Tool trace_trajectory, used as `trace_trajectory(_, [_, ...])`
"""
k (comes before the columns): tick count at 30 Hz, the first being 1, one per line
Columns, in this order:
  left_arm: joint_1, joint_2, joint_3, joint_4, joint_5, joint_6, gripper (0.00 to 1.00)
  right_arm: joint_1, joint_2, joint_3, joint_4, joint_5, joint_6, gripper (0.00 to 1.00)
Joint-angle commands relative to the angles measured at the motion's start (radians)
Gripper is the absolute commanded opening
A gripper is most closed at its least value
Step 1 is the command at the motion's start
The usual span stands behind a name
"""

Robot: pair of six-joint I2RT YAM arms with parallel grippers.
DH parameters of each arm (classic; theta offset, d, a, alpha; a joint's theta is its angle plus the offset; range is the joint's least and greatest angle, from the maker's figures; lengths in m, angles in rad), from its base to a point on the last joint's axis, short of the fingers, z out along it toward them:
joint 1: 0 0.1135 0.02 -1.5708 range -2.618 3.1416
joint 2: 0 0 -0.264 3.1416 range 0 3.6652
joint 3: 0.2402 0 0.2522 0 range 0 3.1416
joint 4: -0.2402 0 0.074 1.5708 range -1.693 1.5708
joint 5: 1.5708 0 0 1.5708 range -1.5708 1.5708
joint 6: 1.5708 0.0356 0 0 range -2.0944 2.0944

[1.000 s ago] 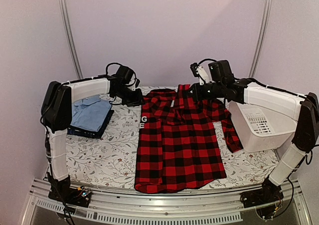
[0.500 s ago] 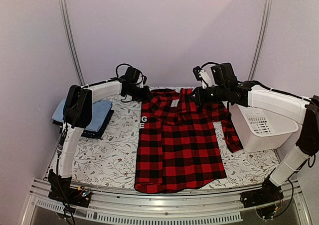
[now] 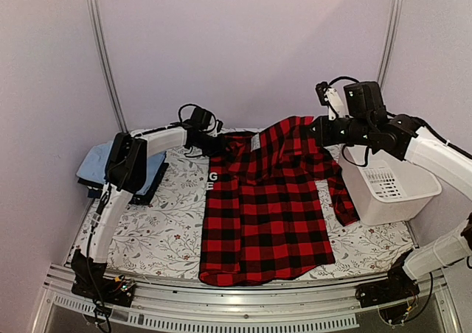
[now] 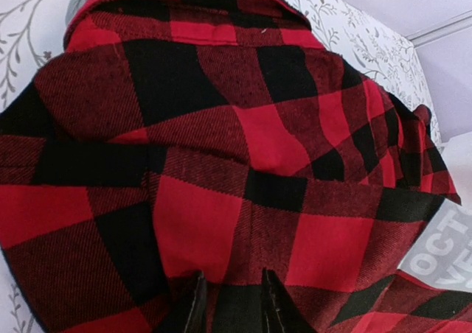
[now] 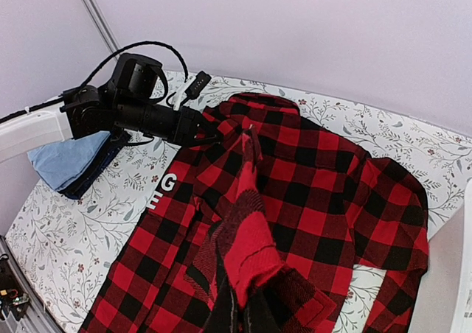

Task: Fold and stack the long sleeve shirts
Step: Fold the flattened shirt at the center of the board.

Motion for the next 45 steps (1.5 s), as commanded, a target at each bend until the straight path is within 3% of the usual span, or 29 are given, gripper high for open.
trace_trajectory(1, [0.010, 0.054, 0.059, 0.001, 0.037, -0.022, 0.25, 0.008, -0.007, -0.025, -0.046, -0.021, 0.006, 0.00])
trace_trajectory(12, [0.040, 0.066, 0.078, -0.006, 0.082, -0.020, 0.26, 0.094, 0.143, 0.058, -0.034, -0.212, -0.025, 0.00])
trace_trajectory(20, [0.048, -0.051, 0.049, -0.029, 0.097, 0.008, 0.26, 0.193, 0.384, 0.145, -0.034, -0.333, -0.041, 0.00])
trace_trajectory(30, [0.072, -0.317, -0.252, -0.011, 0.027, 0.026, 0.28, 0.281, 0.673, 0.270, -0.087, -0.398, -0.043, 0.00])
trace_trajectory(37, [0.076, -0.470, -0.476, 0.048, 0.013, 0.016, 0.28, 0.296, 0.714, 0.278, -0.085, -0.432, -0.032, 0.00])
trace_trajectory(45, [0.078, -0.549, -0.590, 0.070, 0.016, 0.011, 0.28, 0.343, 0.700, 0.266, -0.134, -0.435, -0.040, 0.00])
